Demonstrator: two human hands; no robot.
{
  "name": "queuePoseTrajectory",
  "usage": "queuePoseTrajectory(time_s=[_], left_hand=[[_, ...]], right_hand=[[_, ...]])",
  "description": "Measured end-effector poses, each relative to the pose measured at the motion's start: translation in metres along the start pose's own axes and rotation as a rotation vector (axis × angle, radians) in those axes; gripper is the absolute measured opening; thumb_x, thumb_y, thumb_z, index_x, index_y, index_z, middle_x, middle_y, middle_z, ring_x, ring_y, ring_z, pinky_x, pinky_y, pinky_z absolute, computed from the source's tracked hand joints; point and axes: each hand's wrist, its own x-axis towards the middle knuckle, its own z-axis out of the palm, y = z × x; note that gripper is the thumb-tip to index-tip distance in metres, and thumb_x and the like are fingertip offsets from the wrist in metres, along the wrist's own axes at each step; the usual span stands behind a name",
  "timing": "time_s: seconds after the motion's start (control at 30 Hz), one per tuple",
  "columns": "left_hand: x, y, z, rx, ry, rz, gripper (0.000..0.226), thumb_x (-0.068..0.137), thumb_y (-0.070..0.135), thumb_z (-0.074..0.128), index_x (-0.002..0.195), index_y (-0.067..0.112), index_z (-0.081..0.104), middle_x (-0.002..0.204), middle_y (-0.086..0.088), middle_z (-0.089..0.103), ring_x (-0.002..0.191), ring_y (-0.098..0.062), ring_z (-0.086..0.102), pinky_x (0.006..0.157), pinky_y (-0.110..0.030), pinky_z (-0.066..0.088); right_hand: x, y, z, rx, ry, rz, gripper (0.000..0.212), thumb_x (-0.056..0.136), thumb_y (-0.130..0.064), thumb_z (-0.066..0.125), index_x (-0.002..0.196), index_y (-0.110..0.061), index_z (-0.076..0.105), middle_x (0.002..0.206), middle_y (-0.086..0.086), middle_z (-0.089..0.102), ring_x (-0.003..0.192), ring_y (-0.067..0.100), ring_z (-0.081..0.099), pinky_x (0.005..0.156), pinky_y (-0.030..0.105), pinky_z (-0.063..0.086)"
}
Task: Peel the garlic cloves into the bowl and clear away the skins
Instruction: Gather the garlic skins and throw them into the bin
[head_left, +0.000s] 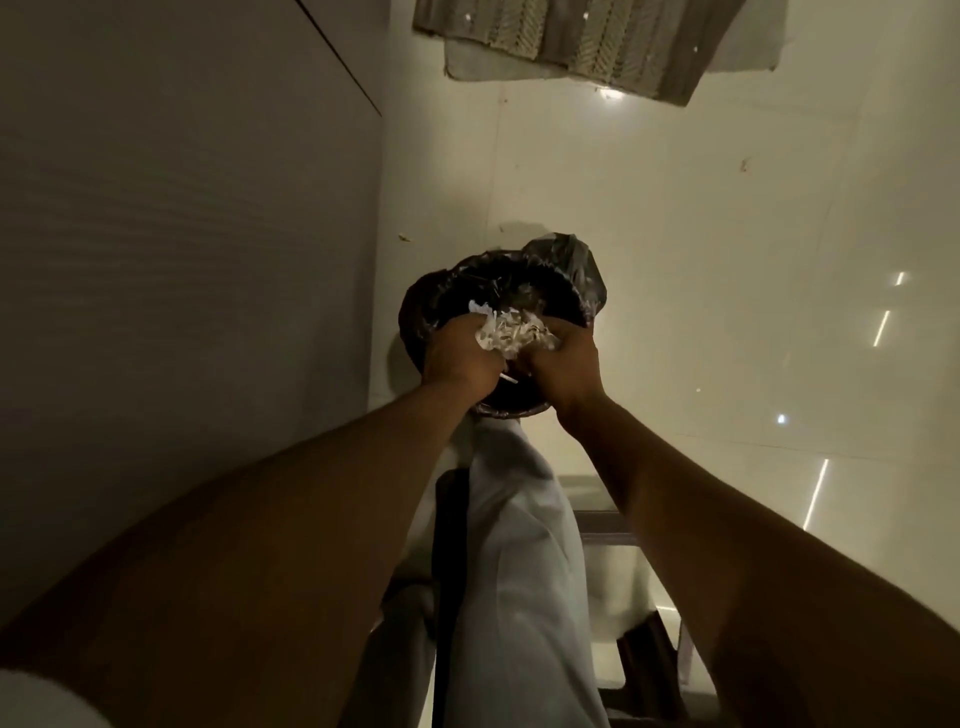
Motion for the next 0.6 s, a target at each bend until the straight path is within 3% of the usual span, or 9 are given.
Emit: queuePoseTrajectory(time_s=[0.1, 0.17, 0.27, 0.33, 0.4, 0.5, 0.57, 0.6], left_hand=[[0.010, -0.007, 0.003, -0.013, -0.031, -0.009, 0.041, 0.099, 0.024, 0.070, 0.138, 0.016, 0.064, 0.136, -0.011, 0.067, 0.126, -0.033, 0.061, 0.101, -0.035, 0.047], [0.015, -0.011, 0.003, -0.020, -0.018, -0.020, 0.048, 0.095, 0.024, 0.073, 0.142, 0.018, 0.061, 0.138, -0.009, 0.065, 0.128, -0.033, 0.059, 0.100, -0.035, 0.047], [0.018, -0.009, 0.004, 0.006, 0.047, -0.051, 0.030, 0.095, 0.027, 0.072, 0.123, 0.014, 0.072, 0.120, -0.011, 0.072, 0.112, -0.032, 0.067, 0.082, -0.031, 0.047], [0.018, -0.006, 0.005, 0.016, 0.072, -0.077, 0.024, 0.097, 0.032, 0.069, 0.110, 0.012, 0.076, 0.110, -0.011, 0.073, 0.102, -0.032, 0.069, 0.075, -0.031, 0.045], [0.019, -0.004, 0.009, 0.025, 0.063, -0.083, 0.029, 0.099, 0.036, 0.065, 0.107, 0.010, 0.076, 0.109, -0.011, 0.073, 0.101, -0.033, 0.069, 0.074, -0.032, 0.047], [0.020, -0.002, 0.011, 0.054, 0.057, -0.112, 0.049, 0.105, 0.050, 0.051, 0.109, 0.007, 0.075, 0.108, -0.012, 0.072, 0.094, -0.030, 0.066, 0.067, -0.031, 0.041], [0.020, -0.001, 0.012, 0.050, 0.073, -0.142, 0.059, 0.108, 0.053, 0.040, 0.107, 0.004, 0.073, 0.104, -0.013, 0.069, 0.088, -0.028, 0.062, 0.065, -0.030, 0.037], [0.020, 0.001, 0.011, 0.035, 0.086, -0.153, 0.059, 0.109, 0.050, 0.037, 0.104, 0.002, 0.071, 0.100, -0.013, 0.066, 0.086, -0.027, 0.060, 0.064, -0.030, 0.036]], right_hand=[[0.012, 0.009, 0.003, 0.035, 0.019, 0.075, 0.027, 0.087, -0.004, 0.071, 0.111, -0.015, 0.078, 0.098, -0.001, 0.077, 0.093, 0.019, 0.072, 0.086, 0.038, 0.062], [0.017, 0.012, 0.005, 0.024, 0.028, 0.083, 0.029, 0.088, -0.009, 0.071, 0.116, -0.016, 0.076, 0.107, 0.001, 0.076, 0.102, 0.024, 0.071, 0.095, 0.044, 0.061], [0.021, 0.010, 0.008, -0.031, 0.056, 0.070, 0.023, 0.097, -0.025, 0.063, 0.115, -0.017, 0.075, 0.105, 0.000, 0.077, 0.100, 0.023, 0.072, 0.091, 0.043, 0.061], [0.021, 0.006, 0.009, -0.110, 0.074, 0.063, 0.023, 0.103, -0.029, 0.055, 0.101, -0.014, 0.073, 0.096, 0.006, 0.076, 0.091, 0.027, 0.074, 0.083, 0.041, 0.061], [0.023, 0.004, 0.011, -0.143, 0.103, 0.050, 0.034, 0.107, -0.027, 0.048, 0.078, -0.013, 0.062, 0.083, 0.014, 0.072, 0.078, 0.031, 0.074, 0.074, 0.045, 0.062], [0.022, 0.002, 0.010, -0.228, 0.143, 0.008, 0.041, 0.105, -0.015, 0.051, 0.064, -0.015, 0.053, 0.068, 0.008, 0.064, 0.059, 0.016, 0.058, 0.058, 0.029, 0.043], [0.020, 0.002, 0.008, -0.269, 0.133, -0.004, 0.031, 0.099, -0.008, 0.058, 0.072, -0.019, 0.068, 0.077, 0.004, 0.069, 0.065, 0.011, 0.057, 0.067, 0.022, 0.041], [0.020, 0.002, 0.007, -0.275, 0.124, -0.007, 0.021, 0.095, -0.005, 0.061, 0.089, -0.014, 0.079, 0.091, 0.006, 0.076, 0.077, 0.015, 0.063, 0.075, 0.022, 0.044]])
